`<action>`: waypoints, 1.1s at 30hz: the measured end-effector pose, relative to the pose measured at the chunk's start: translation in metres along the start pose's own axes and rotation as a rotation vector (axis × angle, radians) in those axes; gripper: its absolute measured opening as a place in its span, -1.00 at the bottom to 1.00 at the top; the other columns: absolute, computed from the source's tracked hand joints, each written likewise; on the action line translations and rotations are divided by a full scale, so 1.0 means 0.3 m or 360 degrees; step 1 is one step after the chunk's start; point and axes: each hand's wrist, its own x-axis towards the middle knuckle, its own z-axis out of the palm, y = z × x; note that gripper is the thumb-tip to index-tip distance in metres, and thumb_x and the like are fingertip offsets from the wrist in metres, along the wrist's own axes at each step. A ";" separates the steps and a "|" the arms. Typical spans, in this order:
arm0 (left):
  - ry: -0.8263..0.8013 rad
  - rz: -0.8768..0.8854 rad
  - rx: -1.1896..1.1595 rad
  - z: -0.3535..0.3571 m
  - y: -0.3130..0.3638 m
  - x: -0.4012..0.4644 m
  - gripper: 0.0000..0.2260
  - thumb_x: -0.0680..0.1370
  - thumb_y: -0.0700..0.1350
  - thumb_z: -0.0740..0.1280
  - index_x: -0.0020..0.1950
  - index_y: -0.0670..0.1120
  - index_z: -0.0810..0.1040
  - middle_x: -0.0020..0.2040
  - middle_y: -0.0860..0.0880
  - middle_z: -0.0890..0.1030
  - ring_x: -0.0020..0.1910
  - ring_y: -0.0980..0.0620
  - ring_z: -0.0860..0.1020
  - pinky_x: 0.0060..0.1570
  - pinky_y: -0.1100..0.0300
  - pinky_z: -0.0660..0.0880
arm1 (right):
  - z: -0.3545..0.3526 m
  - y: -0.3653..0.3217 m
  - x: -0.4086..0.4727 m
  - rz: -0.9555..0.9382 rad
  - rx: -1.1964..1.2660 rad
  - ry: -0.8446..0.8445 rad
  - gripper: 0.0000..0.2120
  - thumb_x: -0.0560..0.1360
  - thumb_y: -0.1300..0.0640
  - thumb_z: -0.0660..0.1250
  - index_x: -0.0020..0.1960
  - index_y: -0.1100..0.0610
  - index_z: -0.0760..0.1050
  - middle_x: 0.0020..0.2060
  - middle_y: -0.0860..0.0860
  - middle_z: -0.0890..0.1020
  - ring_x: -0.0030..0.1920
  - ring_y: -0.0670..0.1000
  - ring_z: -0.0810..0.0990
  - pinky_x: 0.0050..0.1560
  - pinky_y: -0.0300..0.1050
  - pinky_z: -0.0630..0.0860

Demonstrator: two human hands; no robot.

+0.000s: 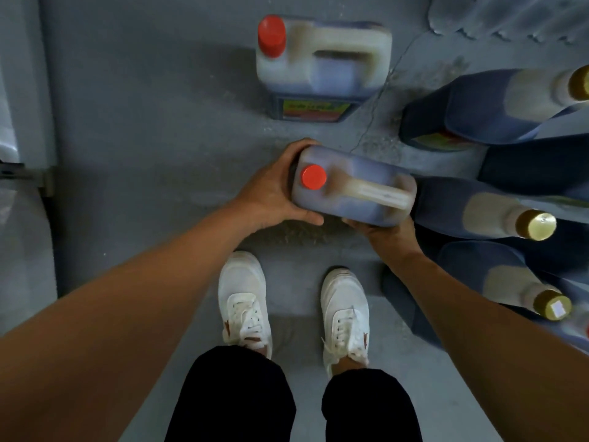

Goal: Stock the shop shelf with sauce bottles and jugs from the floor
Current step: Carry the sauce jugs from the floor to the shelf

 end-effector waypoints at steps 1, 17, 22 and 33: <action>0.0004 -0.0010 -0.0012 0.001 -0.001 0.002 0.00 0.14 -0.16 0.71 0.44 0.11 0.24 0.18 0.33 0.46 0.11 0.47 0.46 0.07 0.57 0.34 | -0.006 0.003 -0.002 0.0028 0.0032 -0.0045 -0.44 0.40 0.47 0.49 0.34 0.36 0.38 0.05 0.00 0.52 -0.15 -0.40 0.58 -0.13 -0.49 0.52; 0.0024 -0.0483 -0.0473 -0.142 0.096 -0.256 -0.16 0.11 0.03 0.69 0.33 0.08 0.43 0.20 0.13 0.61 0.09 0.36 0.57 0.11 0.34 0.51 | 0.019 -0.149 -0.209 0.0175 -0.0014 -0.0420 -0.17 0.00 -0.17 0.72 0.15 0.18 0.56 0.02 0.06 0.70 0.09 0.11 0.66 0.16 0.28 0.58; 0.0132 -0.0634 -0.0688 -0.217 0.201 -0.505 -0.34 0.29 -0.16 0.65 0.32 -0.02 0.47 0.16 0.06 0.64 0.07 0.19 0.61 -0.02 0.42 0.52 | 0.021 -0.306 -0.390 0.0191 -0.0078 -0.0617 -0.12 0.00 -0.22 0.72 0.24 0.03 0.55 0.12 0.00 0.69 0.19 0.05 0.64 0.22 0.16 0.58; 0.0557 -0.0627 -0.0703 -0.440 0.744 -0.954 -0.60 0.40 0.04 0.57 0.14 0.12 0.48 0.00 0.22 0.61 -0.08 0.37 0.54 -0.15 0.53 0.43 | -0.135 -0.925 -0.844 -0.0051 -0.0327 -0.0809 -0.21 0.03 -0.30 0.68 0.15 0.04 0.63 0.05 -0.04 0.73 0.10 0.01 0.69 0.19 0.14 0.59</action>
